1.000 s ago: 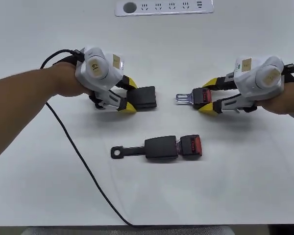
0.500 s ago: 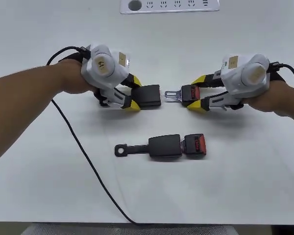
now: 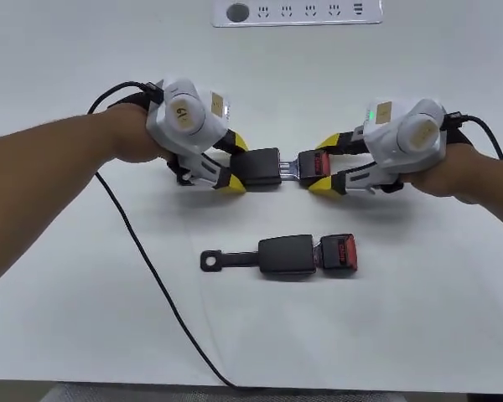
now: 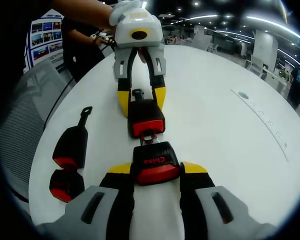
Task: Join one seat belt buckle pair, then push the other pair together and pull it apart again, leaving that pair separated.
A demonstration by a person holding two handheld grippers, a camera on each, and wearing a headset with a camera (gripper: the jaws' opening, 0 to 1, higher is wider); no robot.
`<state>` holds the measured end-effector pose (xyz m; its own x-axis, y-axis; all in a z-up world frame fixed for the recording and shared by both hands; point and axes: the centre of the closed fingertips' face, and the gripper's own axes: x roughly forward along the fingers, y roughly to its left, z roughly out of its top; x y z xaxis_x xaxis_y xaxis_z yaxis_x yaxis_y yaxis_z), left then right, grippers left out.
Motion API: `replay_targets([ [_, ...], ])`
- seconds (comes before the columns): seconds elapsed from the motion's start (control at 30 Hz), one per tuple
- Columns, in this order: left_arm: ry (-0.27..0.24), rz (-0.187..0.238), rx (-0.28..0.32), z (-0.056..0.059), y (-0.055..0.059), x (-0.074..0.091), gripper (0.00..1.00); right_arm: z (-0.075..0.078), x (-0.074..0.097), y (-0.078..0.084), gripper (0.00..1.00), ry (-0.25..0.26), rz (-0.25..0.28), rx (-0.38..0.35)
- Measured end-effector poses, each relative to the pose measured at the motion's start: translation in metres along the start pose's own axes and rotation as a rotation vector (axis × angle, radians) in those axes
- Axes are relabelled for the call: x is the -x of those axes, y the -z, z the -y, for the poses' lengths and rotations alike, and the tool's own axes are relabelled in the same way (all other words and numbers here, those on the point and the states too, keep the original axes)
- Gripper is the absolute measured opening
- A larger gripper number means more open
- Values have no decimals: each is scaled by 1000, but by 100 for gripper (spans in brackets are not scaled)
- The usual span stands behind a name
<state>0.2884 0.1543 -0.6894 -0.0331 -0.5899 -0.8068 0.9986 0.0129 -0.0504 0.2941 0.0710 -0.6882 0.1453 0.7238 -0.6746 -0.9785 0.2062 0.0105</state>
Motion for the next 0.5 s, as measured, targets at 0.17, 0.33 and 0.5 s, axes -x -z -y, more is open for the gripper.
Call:
replay_targets([
  [0.17, 0, 1, 3, 0, -1, 0, 33, 1, 2, 1, 34, 4, 3, -14],
  [0.33, 10, -18, -6, -1, 0, -1, 33, 2, 0, 1, 34, 2, -2, -17],
  [0.5, 12, -35, -16, -2, 0, -2, 32, 2, -2, 1, 34, 3, -8, -16],
])
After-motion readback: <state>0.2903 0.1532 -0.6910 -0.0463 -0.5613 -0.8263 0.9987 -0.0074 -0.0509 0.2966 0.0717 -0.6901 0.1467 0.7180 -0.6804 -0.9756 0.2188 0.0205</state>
